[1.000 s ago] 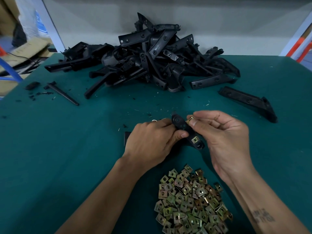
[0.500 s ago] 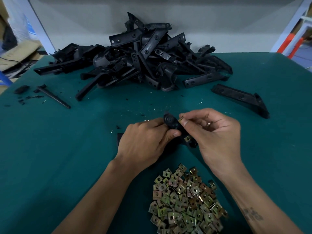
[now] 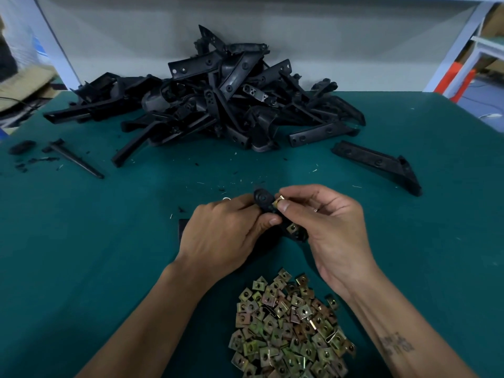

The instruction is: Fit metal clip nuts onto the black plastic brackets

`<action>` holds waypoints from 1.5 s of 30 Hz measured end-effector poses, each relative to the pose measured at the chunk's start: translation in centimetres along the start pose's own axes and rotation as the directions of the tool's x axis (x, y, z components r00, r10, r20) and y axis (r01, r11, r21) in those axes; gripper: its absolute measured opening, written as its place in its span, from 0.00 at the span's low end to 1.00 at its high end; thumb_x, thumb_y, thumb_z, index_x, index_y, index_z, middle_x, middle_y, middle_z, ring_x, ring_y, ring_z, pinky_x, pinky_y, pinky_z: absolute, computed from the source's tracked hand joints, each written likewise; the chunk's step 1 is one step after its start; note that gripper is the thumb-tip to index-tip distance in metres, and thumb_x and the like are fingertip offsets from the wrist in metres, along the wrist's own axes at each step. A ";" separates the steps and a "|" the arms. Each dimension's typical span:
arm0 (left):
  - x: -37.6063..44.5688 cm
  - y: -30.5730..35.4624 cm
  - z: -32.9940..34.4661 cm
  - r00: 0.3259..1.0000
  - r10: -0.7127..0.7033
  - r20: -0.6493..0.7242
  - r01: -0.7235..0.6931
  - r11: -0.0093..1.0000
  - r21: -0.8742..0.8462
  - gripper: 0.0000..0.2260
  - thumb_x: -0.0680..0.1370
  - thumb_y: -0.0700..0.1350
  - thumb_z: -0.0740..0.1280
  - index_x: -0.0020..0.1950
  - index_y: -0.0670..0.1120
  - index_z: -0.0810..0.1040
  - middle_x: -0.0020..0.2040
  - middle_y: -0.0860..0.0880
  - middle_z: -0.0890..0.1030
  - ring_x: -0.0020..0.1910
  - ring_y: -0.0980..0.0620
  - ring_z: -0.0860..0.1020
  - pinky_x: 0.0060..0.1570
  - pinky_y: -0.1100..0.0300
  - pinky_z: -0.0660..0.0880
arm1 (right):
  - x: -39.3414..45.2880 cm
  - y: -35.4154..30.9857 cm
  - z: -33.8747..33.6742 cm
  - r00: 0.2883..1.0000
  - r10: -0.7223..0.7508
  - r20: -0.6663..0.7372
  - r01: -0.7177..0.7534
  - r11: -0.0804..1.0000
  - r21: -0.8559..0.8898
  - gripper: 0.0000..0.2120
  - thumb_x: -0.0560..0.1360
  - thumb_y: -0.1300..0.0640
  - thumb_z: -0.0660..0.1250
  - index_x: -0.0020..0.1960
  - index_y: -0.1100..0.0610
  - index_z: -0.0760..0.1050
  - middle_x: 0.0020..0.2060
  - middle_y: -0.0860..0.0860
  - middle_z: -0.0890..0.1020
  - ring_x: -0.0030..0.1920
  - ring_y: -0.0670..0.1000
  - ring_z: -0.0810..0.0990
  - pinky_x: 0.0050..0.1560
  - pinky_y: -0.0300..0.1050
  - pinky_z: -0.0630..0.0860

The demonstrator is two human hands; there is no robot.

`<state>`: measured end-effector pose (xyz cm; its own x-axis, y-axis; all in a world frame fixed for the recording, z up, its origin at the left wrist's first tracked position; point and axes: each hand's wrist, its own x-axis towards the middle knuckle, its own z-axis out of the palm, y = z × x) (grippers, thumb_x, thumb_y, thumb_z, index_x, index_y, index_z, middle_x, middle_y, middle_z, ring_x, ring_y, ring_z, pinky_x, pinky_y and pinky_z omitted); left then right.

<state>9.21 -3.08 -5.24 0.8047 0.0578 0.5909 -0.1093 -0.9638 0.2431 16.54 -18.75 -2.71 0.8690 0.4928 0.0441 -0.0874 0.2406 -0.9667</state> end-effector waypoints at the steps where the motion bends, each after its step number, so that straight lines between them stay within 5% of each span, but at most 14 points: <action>1: 0.0 0.0 0.0 1.000 -0.001 -0.003 0.001 1.000 -0.002 0.28 0.84 0.60 0.51 0.40 0.44 0.81 0.41 0.50 0.82 0.30 0.44 0.78 0.26 0.57 0.67 | 0.0 0.0 -0.1 1.000 0.008 0.009 -0.008 1.000 -0.006 0.08 0.70 0.68 0.76 0.45 0.57 0.87 0.42 0.54 0.87 0.44 0.49 0.84 0.47 0.37 0.79; 11: 0.2 0.1 -0.2 1.000 0.016 -0.012 -0.017 1.000 -0.019 0.26 0.84 0.59 0.52 0.40 0.43 0.79 0.40 0.49 0.81 0.29 0.43 0.77 0.26 0.58 0.66 | -0.2 0.1 0.2 1.000 -0.015 0.026 0.017 0.998 -0.054 0.09 0.71 0.68 0.75 0.41 0.54 0.87 0.36 0.52 0.86 0.37 0.47 0.82 0.43 0.36 0.80; 18: 0.0 0.1 -0.1 0.999 -0.023 0.036 0.023 1.000 0.003 0.30 0.84 0.62 0.48 0.42 0.45 0.81 0.43 0.51 0.82 0.31 0.46 0.78 0.27 0.59 0.65 | 0.1 0.2 0.0 0.994 -0.071 -0.086 0.075 0.996 0.047 0.08 0.75 0.70 0.72 0.45 0.58 0.84 0.39 0.57 0.87 0.46 0.55 0.87 0.53 0.47 0.83; 26: 0.1 0.1 -0.3 1.000 -0.009 0.013 0.009 1.000 -0.005 0.26 0.84 0.60 0.52 0.42 0.45 0.81 0.44 0.51 0.82 0.32 0.44 0.79 0.26 0.58 0.69 | 0.1 0.5 0.1 0.978 -0.208 -0.016 0.204 0.970 -0.132 0.11 0.75 0.68 0.73 0.45 0.52 0.86 0.39 0.51 0.87 0.42 0.46 0.85 0.46 0.34 0.78; 31: 0.1 0.1 -0.3 1.000 -0.006 0.005 0.006 1.000 -0.013 0.23 0.83 0.58 0.55 0.41 0.45 0.79 0.41 0.50 0.81 0.30 0.44 0.77 0.26 0.58 0.68 | 0.0 1.0 0.3 0.976 -0.211 -0.051 0.203 0.970 -0.135 0.09 0.75 0.67 0.74 0.46 0.53 0.86 0.38 0.61 0.83 0.40 0.47 0.82 0.44 0.35 0.78; 35: 0.0 0.0 -0.3 1.000 -0.012 0.011 0.012 1.000 -0.018 0.23 0.83 0.58 0.55 0.41 0.45 0.79 0.41 0.50 0.81 0.30 0.44 0.77 0.26 0.57 0.68 | 0.0 1.0 0.4 0.986 -0.155 -0.067 0.150 0.986 -0.075 0.09 0.74 0.67 0.74 0.45 0.53 0.86 0.38 0.52 0.86 0.41 0.46 0.84 0.46 0.36 0.79; 45: 0.0 0.0 -0.2 1.000 -0.017 0.016 0.017 1.000 -0.023 0.24 0.84 0.59 0.53 0.40 0.44 0.78 0.40 0.50 0.80 0.30 0.44 0.77 0.26 0.58 0.67 | -0.2 1.3 0.9 0.982 -0.152 -0.107 0.148 0.988 -0.048 0.10 0.74 0.67 0.74 0.43 0.53 0.86 0.37 0.51 0.85 0.40 0.46 0.83 0.45 0.35 0.78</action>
<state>9.14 -3.07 -5.07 0.8155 0.0702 0.5745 -0.1084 -0.9565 0.2708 15.84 -17.74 -3.77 0.9194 0.3577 0.1635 0.0656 0.2704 -0.9605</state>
